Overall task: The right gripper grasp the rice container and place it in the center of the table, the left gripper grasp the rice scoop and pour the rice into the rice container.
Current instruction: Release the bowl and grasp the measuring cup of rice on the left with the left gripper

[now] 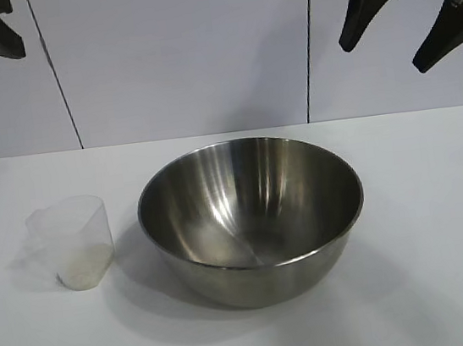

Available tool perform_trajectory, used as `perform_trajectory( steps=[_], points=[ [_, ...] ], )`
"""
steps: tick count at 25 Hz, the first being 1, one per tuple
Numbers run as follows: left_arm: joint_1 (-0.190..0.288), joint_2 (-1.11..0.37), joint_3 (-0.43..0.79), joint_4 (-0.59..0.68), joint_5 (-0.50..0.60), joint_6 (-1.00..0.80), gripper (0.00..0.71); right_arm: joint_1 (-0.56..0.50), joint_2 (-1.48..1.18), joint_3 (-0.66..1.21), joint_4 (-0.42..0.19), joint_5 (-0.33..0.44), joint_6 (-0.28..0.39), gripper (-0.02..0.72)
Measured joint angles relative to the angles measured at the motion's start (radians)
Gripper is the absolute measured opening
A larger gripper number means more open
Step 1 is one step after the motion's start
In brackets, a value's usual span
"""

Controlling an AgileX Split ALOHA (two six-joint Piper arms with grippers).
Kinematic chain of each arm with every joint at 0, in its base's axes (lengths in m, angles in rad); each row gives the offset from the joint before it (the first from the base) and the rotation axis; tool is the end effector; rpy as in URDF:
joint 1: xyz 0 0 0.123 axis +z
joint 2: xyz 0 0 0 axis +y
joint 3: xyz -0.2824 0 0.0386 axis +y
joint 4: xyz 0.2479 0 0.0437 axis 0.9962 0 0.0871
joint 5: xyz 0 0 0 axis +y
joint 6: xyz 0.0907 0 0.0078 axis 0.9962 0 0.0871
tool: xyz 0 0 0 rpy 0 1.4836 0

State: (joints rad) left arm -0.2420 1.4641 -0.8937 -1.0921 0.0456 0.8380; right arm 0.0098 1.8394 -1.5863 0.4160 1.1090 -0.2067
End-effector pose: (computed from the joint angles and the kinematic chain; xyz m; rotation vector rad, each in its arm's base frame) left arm 0.3099 -0.0804 0.2668 0.0128 2.0928 -0.3441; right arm 0.3903 0.0368 0.2850 -0.1175 2.7640 0.5171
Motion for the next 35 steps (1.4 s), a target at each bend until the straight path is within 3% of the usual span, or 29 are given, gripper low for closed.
perform_trajectory(
  steps=[2,6,9,35],
  points=[
    [0.000,0.000,0.000,0.000,0.010,-0.003,0.466,0.000,0.000,0.000,-0.001,0.000,0.000,0.630],
    [0.000,0.000,0.000,0.003,0.022,0.010,0.600,0.000,0.000,0.000,-0.004,0.000,0.000,0.630],
    [0.000,0.000,0.000,0.004,0.026,0.020,0.645,0.000,0.000,0.000,-0.004,0.000,0.000,0.630],
    [0.000,0.000,0.077,0.009,-0.017,0.057,0.657,0.000,0.000,0.000,-0.005,0.000,0.000,0.630]
  ],
)
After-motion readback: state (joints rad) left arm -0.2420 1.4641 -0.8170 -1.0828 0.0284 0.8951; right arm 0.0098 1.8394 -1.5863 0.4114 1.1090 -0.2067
